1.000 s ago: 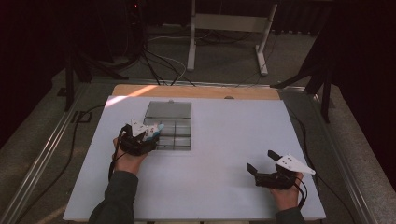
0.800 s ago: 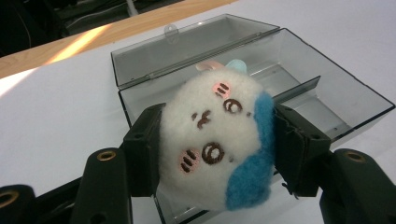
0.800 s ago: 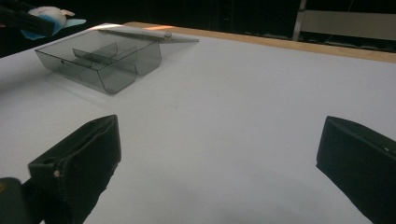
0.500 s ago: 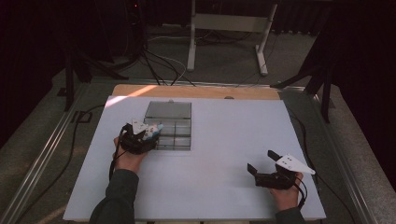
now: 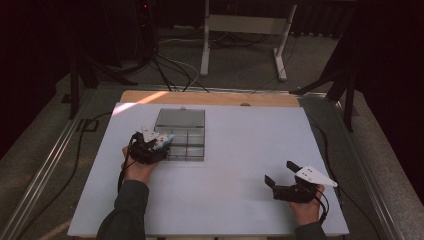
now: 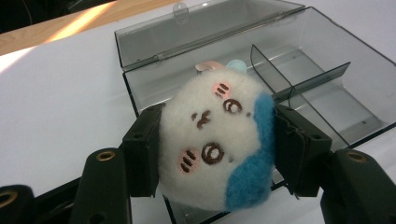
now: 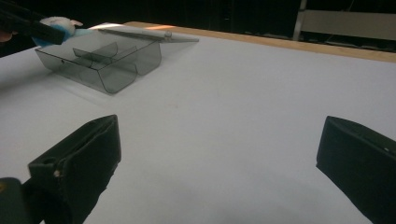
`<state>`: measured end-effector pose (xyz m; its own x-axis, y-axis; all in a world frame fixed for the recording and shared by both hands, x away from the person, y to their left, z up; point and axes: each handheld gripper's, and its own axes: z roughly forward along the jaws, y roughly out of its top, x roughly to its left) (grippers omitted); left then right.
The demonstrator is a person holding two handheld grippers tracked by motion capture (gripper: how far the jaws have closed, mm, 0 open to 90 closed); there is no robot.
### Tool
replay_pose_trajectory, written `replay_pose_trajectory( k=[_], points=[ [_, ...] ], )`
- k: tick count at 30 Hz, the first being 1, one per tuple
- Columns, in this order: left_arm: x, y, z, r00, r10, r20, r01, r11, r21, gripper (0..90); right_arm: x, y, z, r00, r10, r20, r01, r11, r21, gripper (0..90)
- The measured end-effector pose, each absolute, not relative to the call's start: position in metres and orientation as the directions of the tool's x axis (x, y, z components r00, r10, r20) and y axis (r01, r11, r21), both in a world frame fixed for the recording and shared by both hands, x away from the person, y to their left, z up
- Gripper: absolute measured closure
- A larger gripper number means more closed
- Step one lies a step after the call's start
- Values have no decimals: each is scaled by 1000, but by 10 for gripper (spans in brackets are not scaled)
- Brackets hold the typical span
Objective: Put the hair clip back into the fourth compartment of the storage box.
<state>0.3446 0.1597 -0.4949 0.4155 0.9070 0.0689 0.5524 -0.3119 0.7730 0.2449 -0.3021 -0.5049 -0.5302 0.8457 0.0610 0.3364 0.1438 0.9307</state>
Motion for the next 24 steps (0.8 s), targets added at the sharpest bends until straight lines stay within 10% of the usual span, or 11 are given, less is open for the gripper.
replay_pose_trajectory(
  k=[24],
  points=[
    [351,162,-502,410,909,75,586,-326,742,406,245,-302,-505,-531,845,58,336,147,930,0]
  ],
)
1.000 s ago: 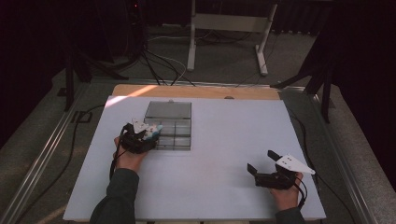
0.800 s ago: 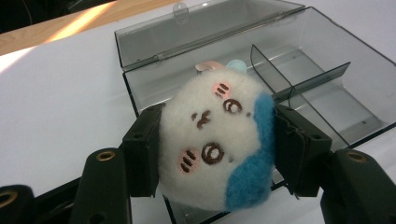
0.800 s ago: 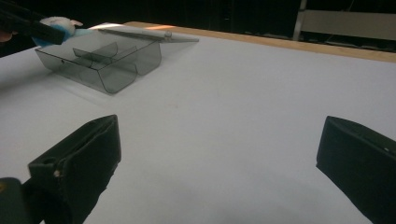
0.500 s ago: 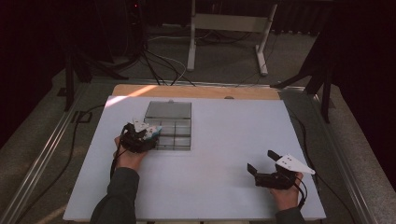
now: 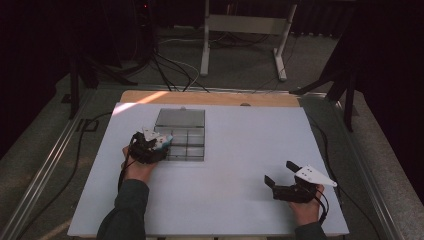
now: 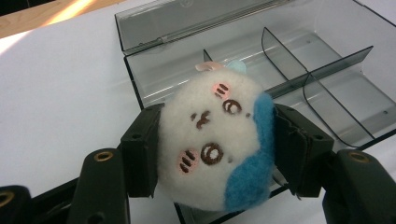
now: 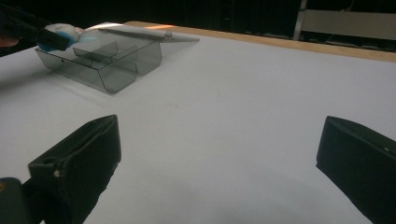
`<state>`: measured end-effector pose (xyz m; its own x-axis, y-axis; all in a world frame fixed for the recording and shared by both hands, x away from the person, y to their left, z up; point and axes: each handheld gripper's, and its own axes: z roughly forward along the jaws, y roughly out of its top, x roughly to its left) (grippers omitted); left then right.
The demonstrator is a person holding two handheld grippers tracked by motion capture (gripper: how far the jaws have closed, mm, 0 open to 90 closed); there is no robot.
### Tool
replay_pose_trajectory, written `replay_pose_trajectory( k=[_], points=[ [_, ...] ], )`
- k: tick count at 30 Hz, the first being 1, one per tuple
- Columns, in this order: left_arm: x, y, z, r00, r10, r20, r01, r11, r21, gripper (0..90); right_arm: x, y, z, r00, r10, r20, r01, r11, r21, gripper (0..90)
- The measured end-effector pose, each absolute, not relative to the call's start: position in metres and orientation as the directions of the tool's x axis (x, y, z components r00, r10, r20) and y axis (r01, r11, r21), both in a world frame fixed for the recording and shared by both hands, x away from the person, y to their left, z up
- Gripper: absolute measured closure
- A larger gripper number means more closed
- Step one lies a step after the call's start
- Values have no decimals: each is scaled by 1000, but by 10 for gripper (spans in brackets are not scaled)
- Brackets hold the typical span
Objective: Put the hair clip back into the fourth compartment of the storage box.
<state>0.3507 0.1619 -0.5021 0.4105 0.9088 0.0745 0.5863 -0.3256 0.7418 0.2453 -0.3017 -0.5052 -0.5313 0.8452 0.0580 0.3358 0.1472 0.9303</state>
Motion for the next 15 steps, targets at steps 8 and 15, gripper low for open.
replay_pose_trajectory(
  k=[8,15],
  points=[
    [351,163,-503,410,909,72,592,-325,738,404,246,-301,-506,-532,845,57,337,150,930,0],
    [353,160,-504,413,908,73,592,-329,736,402,246,-302,-506,-532,845,57,337,150,929,0]
  ],
)
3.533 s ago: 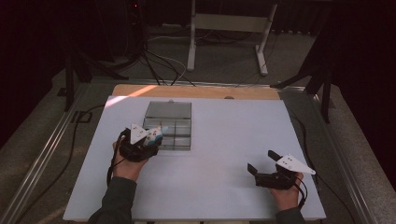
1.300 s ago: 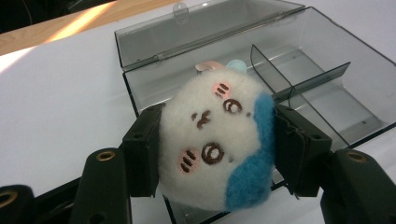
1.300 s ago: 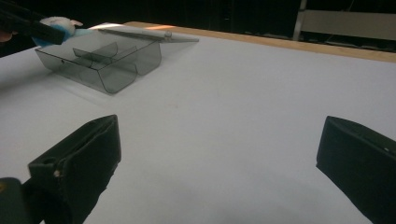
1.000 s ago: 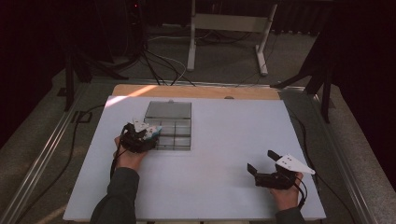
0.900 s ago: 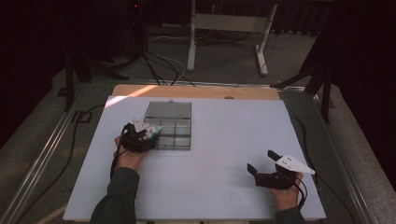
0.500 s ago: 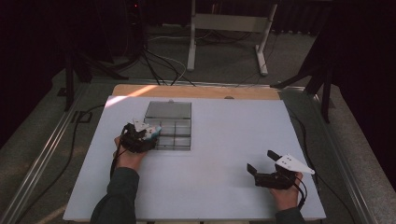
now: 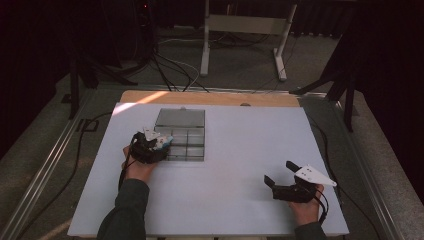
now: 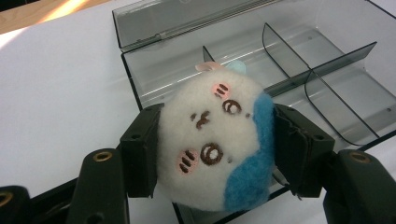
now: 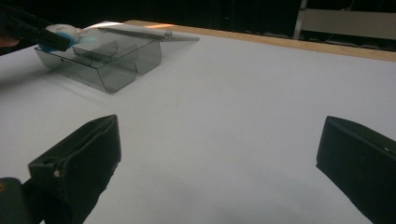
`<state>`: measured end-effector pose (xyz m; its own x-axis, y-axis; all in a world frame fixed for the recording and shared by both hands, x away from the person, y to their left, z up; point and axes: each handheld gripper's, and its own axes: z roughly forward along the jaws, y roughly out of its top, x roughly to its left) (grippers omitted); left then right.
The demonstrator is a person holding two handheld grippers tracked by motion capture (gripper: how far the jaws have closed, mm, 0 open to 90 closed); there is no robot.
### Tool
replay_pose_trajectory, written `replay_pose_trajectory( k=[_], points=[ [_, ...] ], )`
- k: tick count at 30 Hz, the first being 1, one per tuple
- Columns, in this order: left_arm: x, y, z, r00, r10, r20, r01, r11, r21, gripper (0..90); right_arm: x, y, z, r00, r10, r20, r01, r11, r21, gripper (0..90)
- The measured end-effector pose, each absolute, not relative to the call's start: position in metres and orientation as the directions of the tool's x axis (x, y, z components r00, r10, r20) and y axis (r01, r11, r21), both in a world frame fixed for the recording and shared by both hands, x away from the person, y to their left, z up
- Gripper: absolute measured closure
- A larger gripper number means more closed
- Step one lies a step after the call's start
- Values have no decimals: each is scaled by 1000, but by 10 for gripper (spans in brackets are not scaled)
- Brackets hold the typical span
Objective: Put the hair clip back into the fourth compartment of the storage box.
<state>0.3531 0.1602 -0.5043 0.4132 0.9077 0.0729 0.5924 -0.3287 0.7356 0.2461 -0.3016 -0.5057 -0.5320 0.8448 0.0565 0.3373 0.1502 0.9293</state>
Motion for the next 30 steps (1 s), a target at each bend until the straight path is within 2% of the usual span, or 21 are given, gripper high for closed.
replay_pose_trajectory(
  k=[30],
  points=[
    [354,155,-506,421,904,74,597,-337,728,351,245,-302,-505,-529,847,56,337,149,930,0]
  ],
)
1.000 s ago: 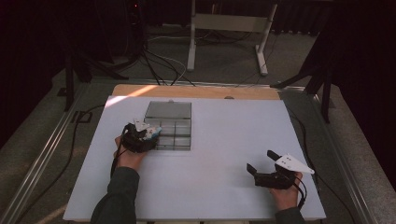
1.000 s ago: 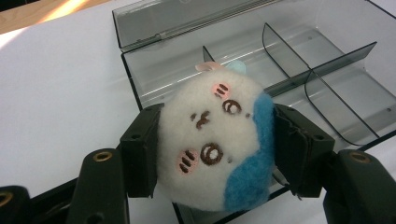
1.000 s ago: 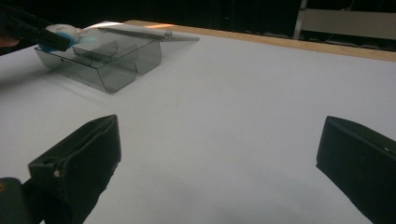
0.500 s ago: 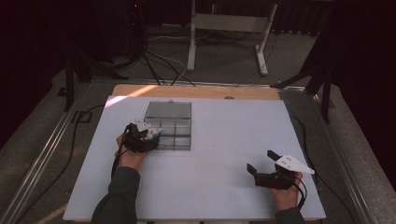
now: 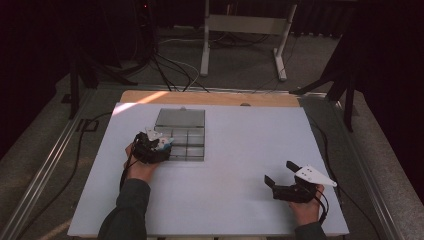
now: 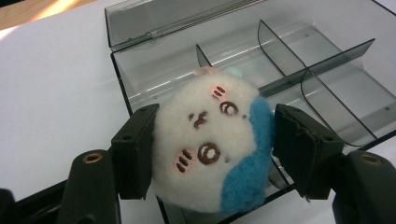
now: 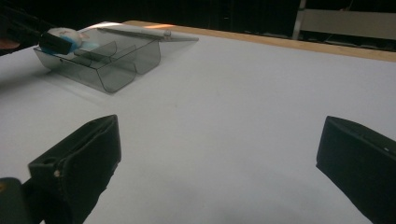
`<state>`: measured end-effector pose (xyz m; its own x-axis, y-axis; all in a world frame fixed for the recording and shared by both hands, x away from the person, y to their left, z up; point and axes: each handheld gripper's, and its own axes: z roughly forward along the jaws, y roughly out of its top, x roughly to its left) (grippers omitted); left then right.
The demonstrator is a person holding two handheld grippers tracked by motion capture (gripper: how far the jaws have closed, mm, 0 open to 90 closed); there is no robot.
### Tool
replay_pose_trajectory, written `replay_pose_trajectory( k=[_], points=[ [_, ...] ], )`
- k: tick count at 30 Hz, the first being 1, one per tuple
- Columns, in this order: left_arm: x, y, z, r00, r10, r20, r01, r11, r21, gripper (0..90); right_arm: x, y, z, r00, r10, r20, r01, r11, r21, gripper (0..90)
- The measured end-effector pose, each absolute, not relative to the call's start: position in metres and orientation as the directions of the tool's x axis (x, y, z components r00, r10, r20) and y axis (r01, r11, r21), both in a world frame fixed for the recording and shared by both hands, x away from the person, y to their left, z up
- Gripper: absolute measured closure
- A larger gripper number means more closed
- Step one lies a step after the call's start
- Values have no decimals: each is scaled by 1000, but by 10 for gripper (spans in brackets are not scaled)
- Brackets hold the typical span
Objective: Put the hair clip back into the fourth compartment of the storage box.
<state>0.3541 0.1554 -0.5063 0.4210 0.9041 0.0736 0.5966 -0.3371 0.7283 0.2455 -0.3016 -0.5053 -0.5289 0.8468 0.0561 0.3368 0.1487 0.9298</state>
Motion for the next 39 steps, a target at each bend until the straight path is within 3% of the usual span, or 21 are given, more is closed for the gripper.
replay_pose_trajectory(
  k=[5,13,21,29,39],
  points=[
    [354,155,-506,417,906,76,593,-335,732,338,246,-302,-505,-530,846,55,336,150,930,0],
    [354,156,-506,386,920,77,600,-313,736,192,246,-302,-505,-530,846,54,336,151,930,0],
    [354,158,-504,385,921,59,592,-296,749,145,246,-301,-505,-530,846,55,337,151,929,0],
    [353,162,-502,372,928,36,591,-267,761,28,246,-302,-505,-531,846,57,337,149,929,0],
    [348,169,-496,385,923,-3,576,-237,783,7,246,-301,-506,-531,845,58,340,149,929,0]
  ],
)
